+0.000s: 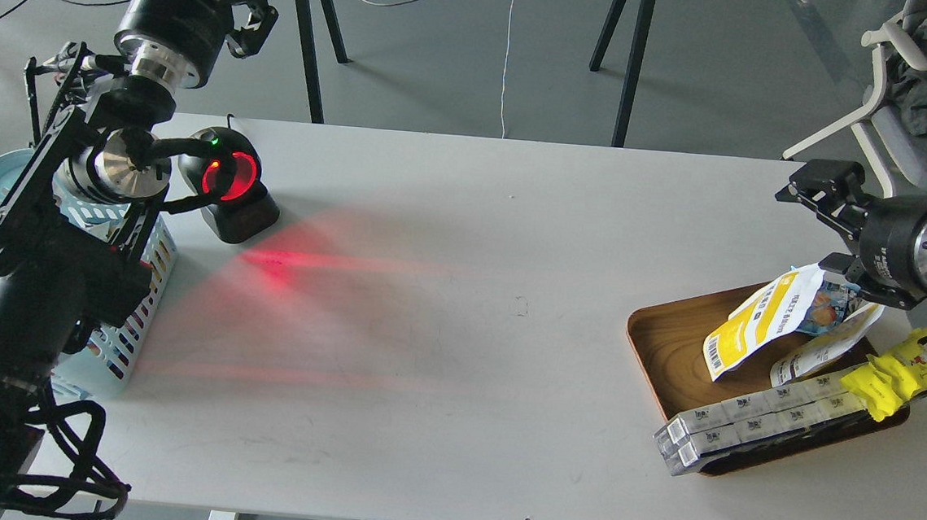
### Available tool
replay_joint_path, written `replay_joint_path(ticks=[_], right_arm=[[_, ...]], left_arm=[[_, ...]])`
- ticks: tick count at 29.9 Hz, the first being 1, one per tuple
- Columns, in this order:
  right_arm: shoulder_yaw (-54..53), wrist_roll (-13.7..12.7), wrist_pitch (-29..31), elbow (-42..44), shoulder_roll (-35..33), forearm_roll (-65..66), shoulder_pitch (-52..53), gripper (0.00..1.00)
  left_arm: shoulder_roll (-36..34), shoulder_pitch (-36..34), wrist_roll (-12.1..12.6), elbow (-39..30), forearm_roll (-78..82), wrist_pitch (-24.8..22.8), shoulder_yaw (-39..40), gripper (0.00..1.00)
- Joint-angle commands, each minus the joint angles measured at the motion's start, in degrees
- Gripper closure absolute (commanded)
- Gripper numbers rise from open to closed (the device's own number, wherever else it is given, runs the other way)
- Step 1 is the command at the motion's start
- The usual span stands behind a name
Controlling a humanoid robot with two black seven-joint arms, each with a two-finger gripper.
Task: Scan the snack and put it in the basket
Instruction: 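Lower the right gripper and grasp the yellow snack packet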
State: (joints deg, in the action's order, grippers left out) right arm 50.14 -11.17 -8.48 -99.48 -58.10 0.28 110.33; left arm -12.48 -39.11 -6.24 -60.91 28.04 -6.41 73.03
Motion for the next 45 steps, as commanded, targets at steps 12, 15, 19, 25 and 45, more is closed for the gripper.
replay_joint_path(ticks=[12,15,19,25,45], right_arm=[[0.9,-0.1,1.7,0.0,-2.8,1.0,0.0,0.06],[1.7,-0.1,1.6,0.0,-2.8,2.0,-0.4,0.06],[1.7,-0.1,1.6,0.0,-2.8,2.4,-1.3,0.06],[1.5,-0.1,1.5,0.0,-2.4,2.7,-2.8,0.08],[1.3,0.3,1.3,0.0,-1.0,3.4,-6.6,0.79]], left_arm=[[-0.1,-0.1,0.0,0.0,0.0,0.0,0.0,0.00],[0.0,-0.1,0.0,0.0,0.0,0.0,0.0,0.00],[0.1,-0.1,0.0,0.0,0.0,0.0,0.0,0.00],[0.2,-0.1,0.0,0.0,0.0,0.0,0.0,0.00],[0.2,0.0,0.0,0.0,0.0,0.1,0.0,0.00]])
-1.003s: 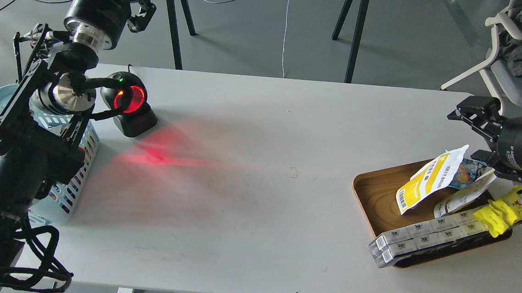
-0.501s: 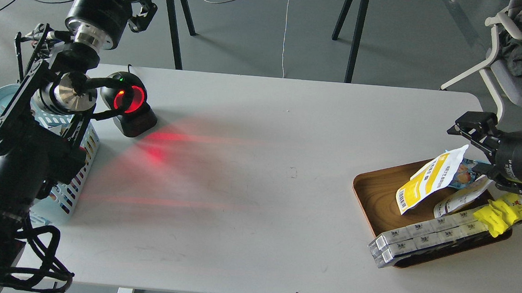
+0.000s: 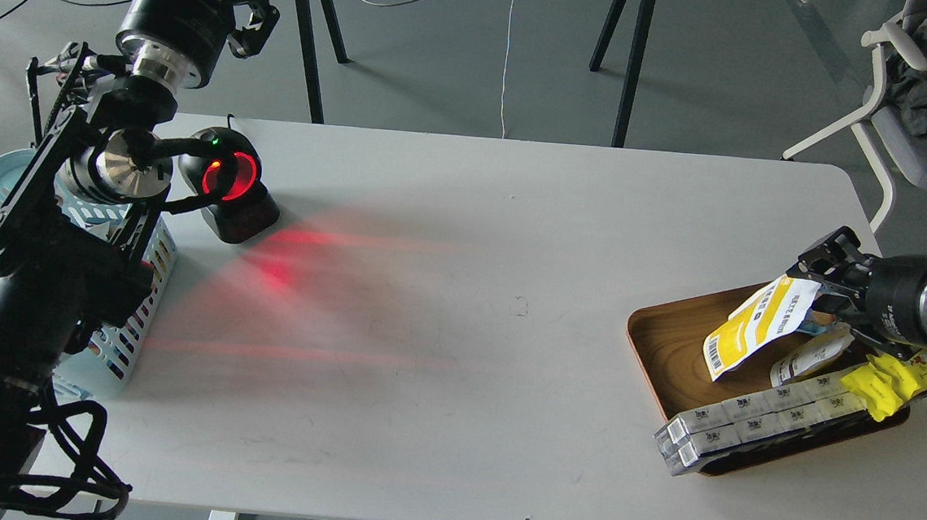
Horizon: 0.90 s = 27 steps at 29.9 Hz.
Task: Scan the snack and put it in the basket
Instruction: 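Lower the right gripper and grasp the yellow snack packet, then lift the yellow packet and carry it toward the scanner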
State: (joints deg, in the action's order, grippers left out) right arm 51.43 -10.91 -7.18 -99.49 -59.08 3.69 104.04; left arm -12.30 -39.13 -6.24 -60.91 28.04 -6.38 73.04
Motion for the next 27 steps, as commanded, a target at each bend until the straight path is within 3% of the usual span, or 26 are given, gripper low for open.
replay_joint_path(ticks=[1,8,27], right_arm=[[0.0,0.0,0.0,0.0,0.0,0.1,-0.5,0.80],[0.0,0.1,0.0,0.0,0.0,0.4,-0.9,0.99],[-5.8,0.7,-0.6,0.0,-2.8,0.1,-0.1,1.00]], left_arm=[[0.0,0.0,0.0,0.0,0.0,0.0,0.0,0.00],[0.0,0.2,0.0,0.0,0.0,0.1,0.0,0.00],[0.0,0.2,0.0,0.1,0.0,0.1,0.0,0.00]])
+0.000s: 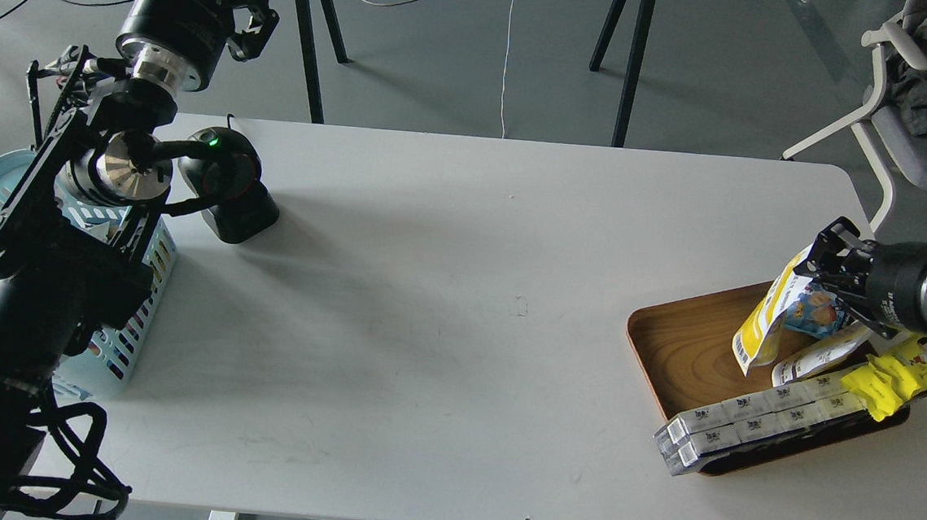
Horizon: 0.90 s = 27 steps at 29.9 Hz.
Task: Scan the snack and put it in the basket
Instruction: 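Lift the yellow packet and carry it toward the scanner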
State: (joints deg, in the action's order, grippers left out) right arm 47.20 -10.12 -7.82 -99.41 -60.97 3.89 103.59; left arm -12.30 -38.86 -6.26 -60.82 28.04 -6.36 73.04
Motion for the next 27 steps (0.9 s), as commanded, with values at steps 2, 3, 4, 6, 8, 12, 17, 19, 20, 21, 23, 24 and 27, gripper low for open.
replay_joint_path(ticks=[2,3,4,6,8,12,17,19,20,21,23,24,27], right_arm=[[-2.9,-0.1,0.3,0.0,-1.9,-0.1,0.5,1.00],[-3.8,0.0,0.3,0.0,-2.2,-0.1,0.5,1.00],[-4.7,0.0,0.3,0.0,-2.4,-0.2,0.5,1.00],[-6.5,0.2,0.2,-0.1,-2.7,-0.3,0.5,1.00],[-7.6,1.1,0.1,0.0,-2.7,-0.5,0.6,1.00],[-10.4,2.0,0.0,0.0,-2.0,-2.2,0.8,1.00],[-13.4,3.5,-0.9,0.1,3.6,-9.8,0.9,1.00],[-15.3,3.8,-2.9,0.1,6.1,-12.4,0.4,1.00],[-16.1,4.1,-4.1,0.2,7.7,-14.0,0.1,1.00],[-16.5,4.5,-5.1,0.2,9.1,-15.6,-0.1,1.00],[-17.5,5.8,-6.7,0.2,11.7,-18.5,-0.6,1.00],[-18.2,6.3,-7.2,0.2,13.2,-19.8,-0.8,1.00],[-20.3,6.7,-9.2,1.0,17.3,-21.8,-2.6,1.00]], left_arm=[[0.0,-0.2,0.0,0.0,0.0,0.0,-0.1,0.00],[0.0,-0.2,0.0,0.0,0.0,0.0,-0.1,0.00],[0.0,-0.2,0.0,0.0,0.0,0.0,0.0,0.00],[0.0,-0.2,0.0,0.0,0.0,0.0,-0.1,0.00],[0.1,-0.1,0.0,0.0,0.0,0.3,-0.1,0.00],[0.0,-0.3,0.0,0.0,0.0,1.0,-0.1,0.00],[0.0,-0.6,0.0,0.1,0.0,1.0,-0.1,0.00],[0.0,-0.6,0.0,0.2,0.0,1.0,-0.1,0.00],[0.0,-0.6,0.0,0.2,0.0,1.0,-0.1,0.00],[0.0,-0.4,0.0,0.2,0.0,1.0,-0.1,0.00],[0.0,-0.4,0.0,0.2,0.0,1.0,-0.1,0.00],[0.0,-0.4,0.0,0.2,0.0,1.0,-0.1,0.00],[0.0,-0.6,0.0,0.2,0.0,1.0,-0.1,0.00]])
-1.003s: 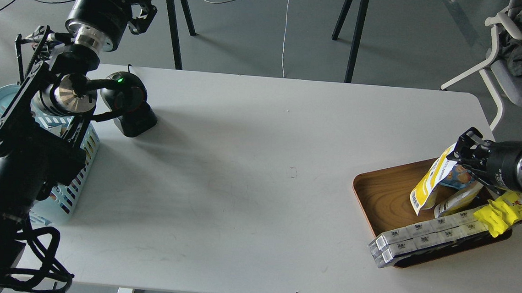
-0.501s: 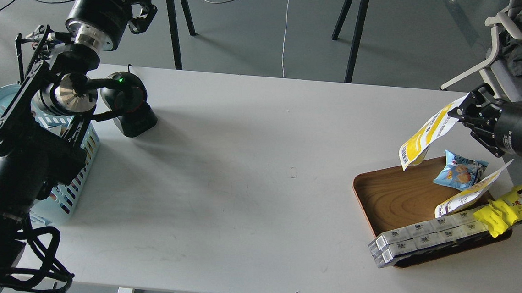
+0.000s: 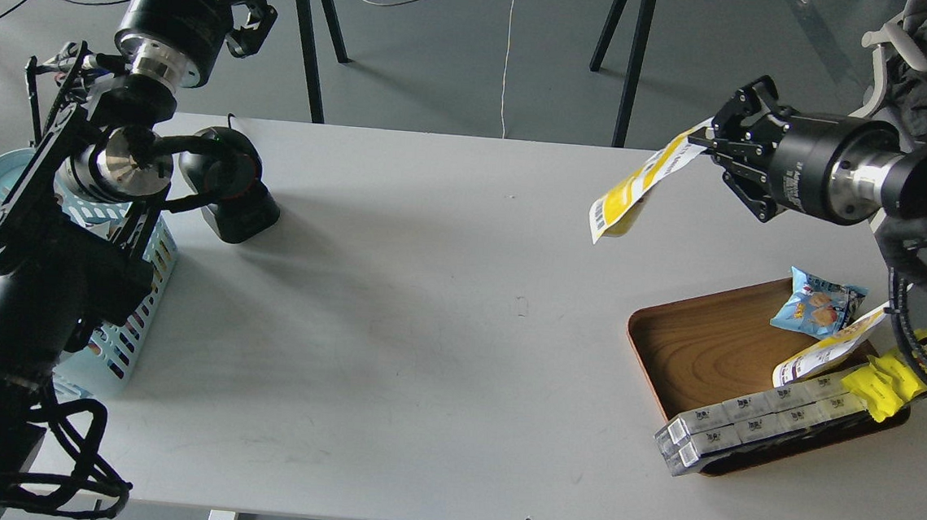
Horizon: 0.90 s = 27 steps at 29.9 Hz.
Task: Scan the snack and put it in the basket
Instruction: 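Lift the yellow packet and carry it toward the scanner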
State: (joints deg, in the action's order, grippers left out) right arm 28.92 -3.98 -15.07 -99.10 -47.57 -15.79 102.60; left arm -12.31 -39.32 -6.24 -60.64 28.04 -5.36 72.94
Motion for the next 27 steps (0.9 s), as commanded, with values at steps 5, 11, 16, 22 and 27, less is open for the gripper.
replay_joint_path(ticks=[5,11,16,22,27], right_arm=[[-6.1,1.7,-5.2,4.3,12.0,-2.3,-7.8,1.00],[-9.4,1.8,-10.1,9.5,21.2,-2.4,-13.6,1.00],[-10.7,1.8,-11.7,14.5,28.0,-4.5,-15.2,1.00],[-10.6,1.6,-11.7,20.4,35.1,-8.2,-15.5,1.00],[-10.7,1.6,-12.5,24.0,41.0,-10.5,-16.1,1.00]], left_arm=[[0.0,-0.1,0.0,0.0,0.0,0.0,0.0,0.00],[-0.1,-0.1,0.1,0.0,0.0,-0.2,0.0,0.00],[-0.3,-0.1,0.1,-0.1,0.0,-0.2,0.0,0.00],[-0.6,-0.1,0.1,-0.1,0.0,-0.1,0.1,0.00],[-0.7,-0.1,0.1,-0.1,0.0,0.0,0.2,0.00]])
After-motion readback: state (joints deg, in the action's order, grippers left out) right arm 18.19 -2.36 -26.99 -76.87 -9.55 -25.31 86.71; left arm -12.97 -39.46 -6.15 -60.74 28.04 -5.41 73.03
